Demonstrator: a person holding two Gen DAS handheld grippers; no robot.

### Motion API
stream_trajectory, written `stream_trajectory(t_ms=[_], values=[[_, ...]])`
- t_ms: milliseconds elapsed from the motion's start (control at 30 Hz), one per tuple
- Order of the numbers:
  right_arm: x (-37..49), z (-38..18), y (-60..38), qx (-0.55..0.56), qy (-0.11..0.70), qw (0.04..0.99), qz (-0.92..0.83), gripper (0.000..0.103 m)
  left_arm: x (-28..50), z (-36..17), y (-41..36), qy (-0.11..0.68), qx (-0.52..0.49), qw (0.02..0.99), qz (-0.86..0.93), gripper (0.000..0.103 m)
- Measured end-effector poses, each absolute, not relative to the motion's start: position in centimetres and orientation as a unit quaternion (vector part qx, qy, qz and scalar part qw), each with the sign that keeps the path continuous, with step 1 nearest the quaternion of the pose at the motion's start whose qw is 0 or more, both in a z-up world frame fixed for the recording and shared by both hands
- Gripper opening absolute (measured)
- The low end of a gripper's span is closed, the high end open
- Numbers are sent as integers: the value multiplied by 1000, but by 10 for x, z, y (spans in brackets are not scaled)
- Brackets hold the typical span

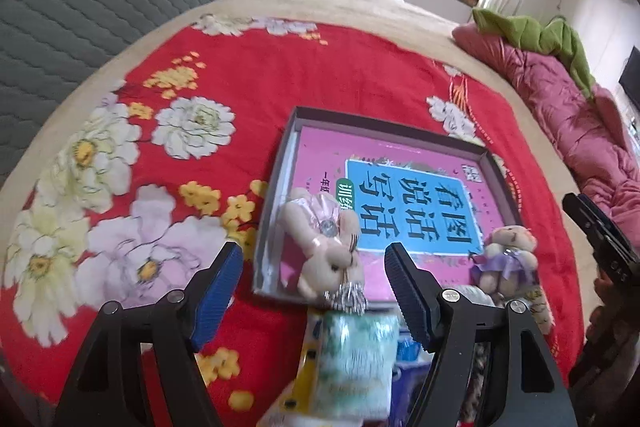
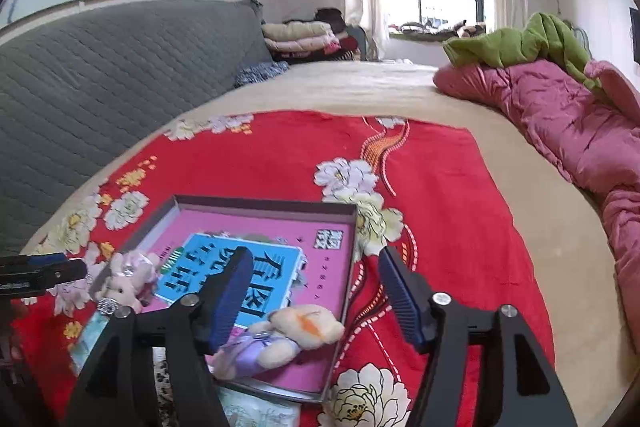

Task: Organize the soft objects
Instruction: 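Lower the bunny into the box and open the left tool while the right tool releases the bear there, then withdraw both tools and move the right tool toward the bagged green sponge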

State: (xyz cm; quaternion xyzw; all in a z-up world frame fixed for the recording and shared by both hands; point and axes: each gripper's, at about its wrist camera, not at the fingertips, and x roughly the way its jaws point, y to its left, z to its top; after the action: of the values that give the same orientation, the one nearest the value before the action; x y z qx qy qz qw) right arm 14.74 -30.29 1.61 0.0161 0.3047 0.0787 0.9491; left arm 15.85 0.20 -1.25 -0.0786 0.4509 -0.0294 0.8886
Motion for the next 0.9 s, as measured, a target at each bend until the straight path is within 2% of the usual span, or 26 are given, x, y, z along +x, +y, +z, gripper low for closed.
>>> stream_trajectory(t_ms=[233,400,900], values=[[105,30,-309,36,263,960,87,73,115,12,10,430,-75,900,-21,76],[77,40,-311,36,232,968,83,73,98,19,7,421,-71,904,-28,76],[22,23,-297,40,289,954,66,74,66,17,-11,419,-56,904,-60,76]])
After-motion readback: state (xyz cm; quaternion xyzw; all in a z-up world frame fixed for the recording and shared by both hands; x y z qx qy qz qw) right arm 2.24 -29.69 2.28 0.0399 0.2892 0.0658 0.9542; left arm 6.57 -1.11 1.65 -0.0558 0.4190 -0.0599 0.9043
